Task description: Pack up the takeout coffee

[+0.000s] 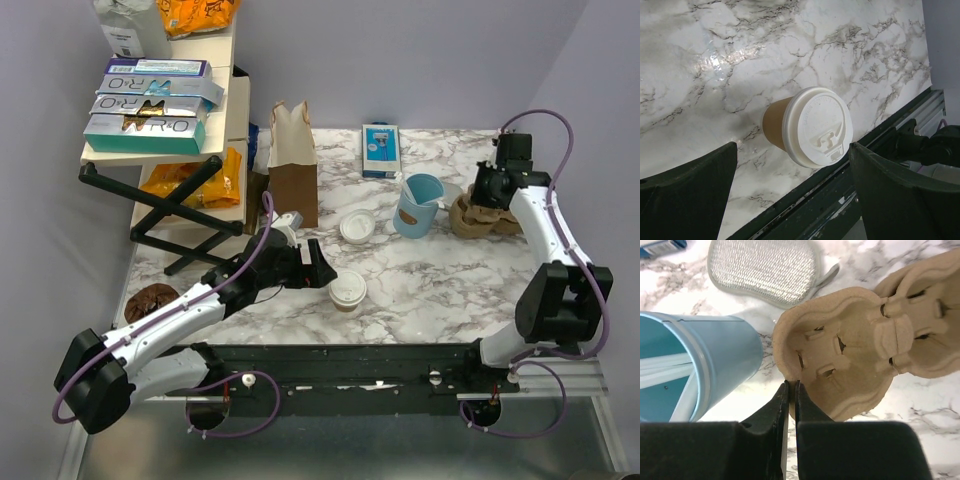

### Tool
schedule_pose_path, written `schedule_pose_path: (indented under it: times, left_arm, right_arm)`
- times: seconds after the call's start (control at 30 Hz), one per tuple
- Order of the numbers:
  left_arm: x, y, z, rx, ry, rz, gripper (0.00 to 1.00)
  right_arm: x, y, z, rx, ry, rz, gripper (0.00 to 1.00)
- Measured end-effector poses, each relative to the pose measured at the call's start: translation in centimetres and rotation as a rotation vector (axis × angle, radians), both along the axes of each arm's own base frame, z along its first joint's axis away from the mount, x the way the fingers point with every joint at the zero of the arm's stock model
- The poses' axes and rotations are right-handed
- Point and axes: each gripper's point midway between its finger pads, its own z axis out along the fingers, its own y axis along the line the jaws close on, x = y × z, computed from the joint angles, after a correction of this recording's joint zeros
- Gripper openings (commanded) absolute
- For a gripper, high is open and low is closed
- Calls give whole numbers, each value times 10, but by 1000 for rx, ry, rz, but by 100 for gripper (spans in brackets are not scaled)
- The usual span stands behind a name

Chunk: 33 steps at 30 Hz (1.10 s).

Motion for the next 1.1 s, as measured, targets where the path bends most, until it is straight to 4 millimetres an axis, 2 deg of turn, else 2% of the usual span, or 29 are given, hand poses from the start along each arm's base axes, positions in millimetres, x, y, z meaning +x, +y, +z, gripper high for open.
schedule_pose_path:
  times: [0.13,0.33,0.43,0.57,0.67,0.8,0.87,1.1]
  left_arm:
    - [0,0,-2,5,5,0,99]
    - [0,0,-4,9,9,0,99]
    - [0,0,-4,9,9,1,99]
    - [0,2,-3,9,8,6,99]
    - [0,4,1,5,0,12,99]
    - [-1,9,6,3,-12,25,99]
    - [-2,11,8,2,-18,31,99]
    - [-7,22,3,-4,-15,68,99]
  right_arm:
    - [-9,-8,32,-51,-88,-23,1]
    - [-28,-15,97,-143,-279,-52,1]
    - [-39,-1,119,-190,-337,-42,1]
    - [-62,45,128,-208,-350,22,1]
    - [-93,72,119,-193,-326,50,1]
    - [-136,90,95,-155,-265,85,1]
    - [-151,99,76,-127,-226,111,1]
    - [-193,130,-8,-87,23,196,1]
